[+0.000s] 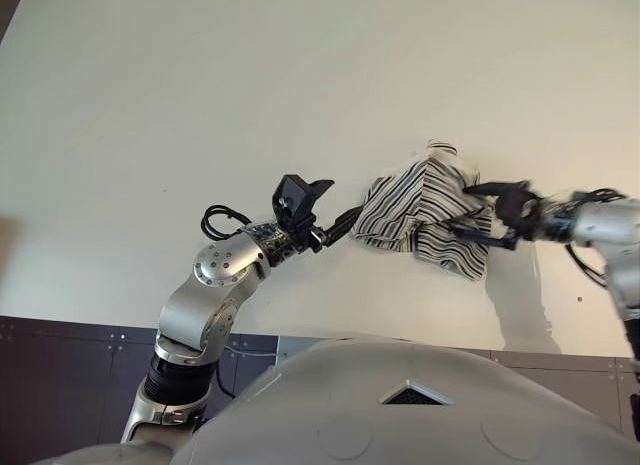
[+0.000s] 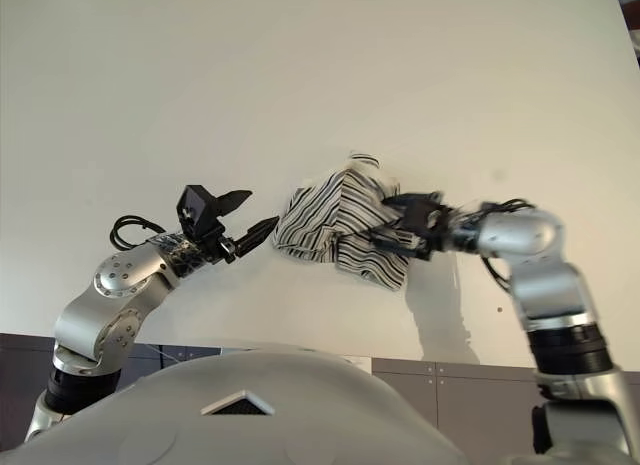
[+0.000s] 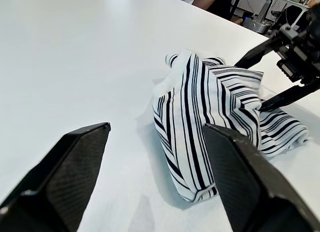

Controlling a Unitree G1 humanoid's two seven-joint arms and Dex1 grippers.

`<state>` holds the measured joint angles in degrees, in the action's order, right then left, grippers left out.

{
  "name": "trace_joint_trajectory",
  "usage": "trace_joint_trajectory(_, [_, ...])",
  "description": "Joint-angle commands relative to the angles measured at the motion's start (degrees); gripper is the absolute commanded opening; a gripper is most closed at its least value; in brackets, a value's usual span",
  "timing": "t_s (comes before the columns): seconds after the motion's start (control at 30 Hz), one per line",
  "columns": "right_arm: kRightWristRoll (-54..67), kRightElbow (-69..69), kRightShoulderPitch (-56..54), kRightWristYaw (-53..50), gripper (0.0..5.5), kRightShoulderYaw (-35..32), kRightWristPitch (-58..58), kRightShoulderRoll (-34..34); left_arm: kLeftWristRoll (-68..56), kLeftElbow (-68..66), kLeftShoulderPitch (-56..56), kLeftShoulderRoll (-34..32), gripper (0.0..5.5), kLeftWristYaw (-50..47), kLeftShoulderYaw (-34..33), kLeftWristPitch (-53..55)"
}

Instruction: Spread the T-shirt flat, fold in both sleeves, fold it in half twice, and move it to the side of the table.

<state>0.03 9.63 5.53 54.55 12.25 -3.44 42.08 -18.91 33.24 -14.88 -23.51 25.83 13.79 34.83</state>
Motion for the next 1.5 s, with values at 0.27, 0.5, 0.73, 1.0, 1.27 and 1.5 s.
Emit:
trace_joint_trajectory(0.27, [-9.5,2.5,-6.0,-13.1,3.43,7.8,-2.7,-12.1,11.1,-8.4,1.0,-4.8,3.45,-4.1,2.4,1.5])
trace_joint_trajectory(0.5, [-28.1,-16.9,-13.1,-28.1,3.43,8.5,6.2,-5.5,19.6,-16.9,0.1,-6.6,3.45,-9.9,-1.0,-3.7])
trace_joint_trajectory(0.73, [-10.1,-10.7,-18.9,-33.8,3.43,-5.3,2.6,-15.0,23.3,-18.9,0.9,-7.9,3.45,-11.0,-6.3,-15.7])
trace_joint_trajectory(1.0, [-4.4,-14.8,-18.9,-20.3,3.43,8.9,-15.8,-23.9,22.0,-19.5,0.7,-6.6,3.45,-2.1,-0.4,-23.4])
trace_joint_trajectory(1.27, [-1.4,2.2,-9.2,4.3,3.43,11.5,-9.6,-0.3,28.0,-32.3,2.8,-11.0,3.24,-4.4,-4.6,-20.6])
trace_joint_trajectory(1.5, [-8.6,-14.9,-17.1,-10.5,3.43,4.1,-0.3,0.5,32.4,-40.9,8.1,-10.7,2.44,-15.7,-11.4,-20.3])
